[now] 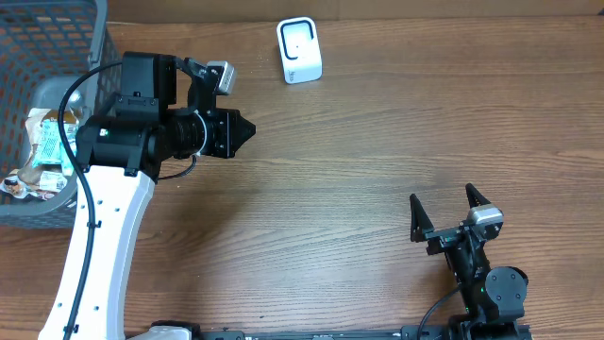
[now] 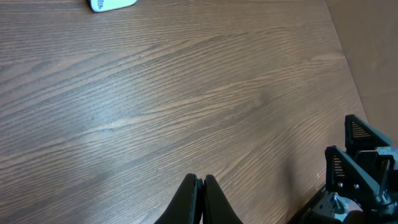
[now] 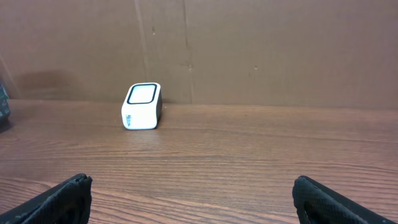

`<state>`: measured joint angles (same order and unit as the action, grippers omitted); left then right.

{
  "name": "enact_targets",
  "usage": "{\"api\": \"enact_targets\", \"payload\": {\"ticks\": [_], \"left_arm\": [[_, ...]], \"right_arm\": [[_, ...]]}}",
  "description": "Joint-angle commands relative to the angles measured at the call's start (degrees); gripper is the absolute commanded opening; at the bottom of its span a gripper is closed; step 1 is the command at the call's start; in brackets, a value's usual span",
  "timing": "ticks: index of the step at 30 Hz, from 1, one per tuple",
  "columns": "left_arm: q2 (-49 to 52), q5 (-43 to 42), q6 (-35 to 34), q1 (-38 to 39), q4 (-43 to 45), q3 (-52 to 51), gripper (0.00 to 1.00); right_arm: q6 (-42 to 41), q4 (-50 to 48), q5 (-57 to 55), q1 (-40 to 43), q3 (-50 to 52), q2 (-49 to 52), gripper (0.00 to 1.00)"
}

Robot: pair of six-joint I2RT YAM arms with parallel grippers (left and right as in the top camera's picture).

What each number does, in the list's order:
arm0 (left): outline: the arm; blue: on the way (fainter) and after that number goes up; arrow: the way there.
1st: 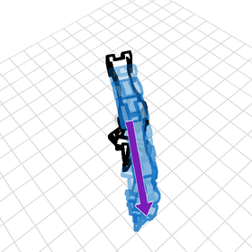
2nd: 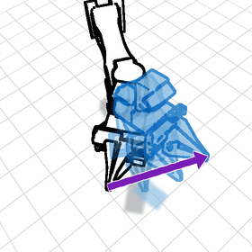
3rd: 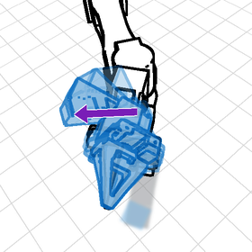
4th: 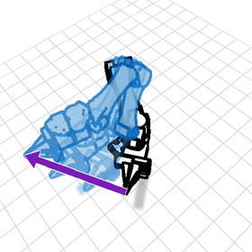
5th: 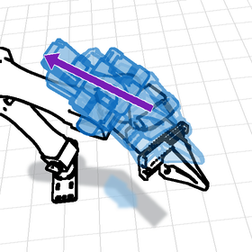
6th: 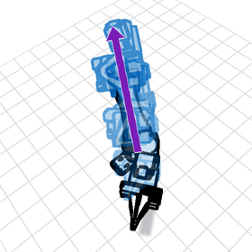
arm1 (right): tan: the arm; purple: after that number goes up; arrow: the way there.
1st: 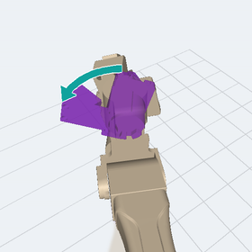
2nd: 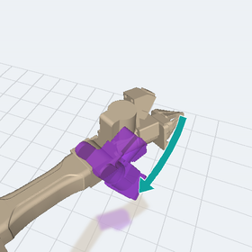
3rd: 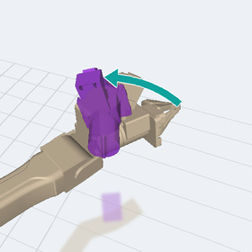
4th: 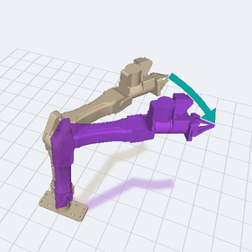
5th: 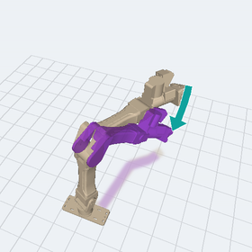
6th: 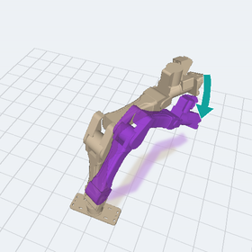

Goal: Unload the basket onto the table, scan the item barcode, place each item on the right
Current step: 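Raise the left arm and swing the left gripper over the basket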

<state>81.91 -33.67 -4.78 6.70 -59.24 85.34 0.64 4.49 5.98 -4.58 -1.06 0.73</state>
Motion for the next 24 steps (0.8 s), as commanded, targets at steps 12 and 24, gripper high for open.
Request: {"api": "enact_targets", "payload": {"ticks": [12, 24], "left_arm": [[1.99, 19.85, -7.67, 0.04, -12.17, 22.23, 0.05], [2.05, 34.88, -2.56, 0.0, -11.13, 31.89, 0.66]], "right_arm": [[0.28, -0.22, -0.07, 0.11, 0.61, -0.57, 1.0], [0.28, -0.22, -0.07, 0.11, 0.61, -0.57, 1.0]]}}
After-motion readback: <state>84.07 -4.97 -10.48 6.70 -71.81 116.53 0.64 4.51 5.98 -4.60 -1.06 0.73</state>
